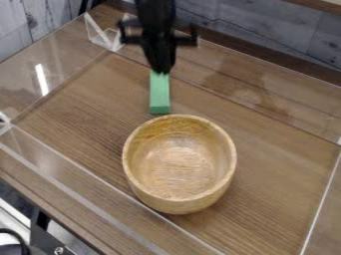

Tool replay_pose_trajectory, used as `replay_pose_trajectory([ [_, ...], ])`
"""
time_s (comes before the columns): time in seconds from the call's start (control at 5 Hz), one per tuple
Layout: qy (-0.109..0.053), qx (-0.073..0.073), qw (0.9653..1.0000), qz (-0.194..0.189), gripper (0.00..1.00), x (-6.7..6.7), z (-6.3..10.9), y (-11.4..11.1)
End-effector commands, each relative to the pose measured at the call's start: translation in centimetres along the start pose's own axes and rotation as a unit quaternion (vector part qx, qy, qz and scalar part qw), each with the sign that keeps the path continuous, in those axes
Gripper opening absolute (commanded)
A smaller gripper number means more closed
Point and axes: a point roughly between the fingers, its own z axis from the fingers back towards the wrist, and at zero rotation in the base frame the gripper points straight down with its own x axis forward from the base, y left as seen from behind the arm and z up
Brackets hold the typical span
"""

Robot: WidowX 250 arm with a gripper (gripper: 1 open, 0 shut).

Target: Put green stick into wooden bowl

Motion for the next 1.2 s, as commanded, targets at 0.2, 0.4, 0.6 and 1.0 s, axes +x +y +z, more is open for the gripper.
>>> replay_pose_trajectory([
  [0.2,-0.038,-0.027,0.9983,-0.036,0.0,-1.3,4.0,-3.2],
  [0.4,-0.021,-0.028,0.9964,-0.077,0.0,-3.7,2.8,-5.7],
  [0.6,-0.012,-0.029,0.9927,-0.116,0.0,-5.6,1.4,-8.7],
  [1.0,-0.011,-0.028,0.9912,-0.129,0.0,-6.2,0.5,-8.8],
])
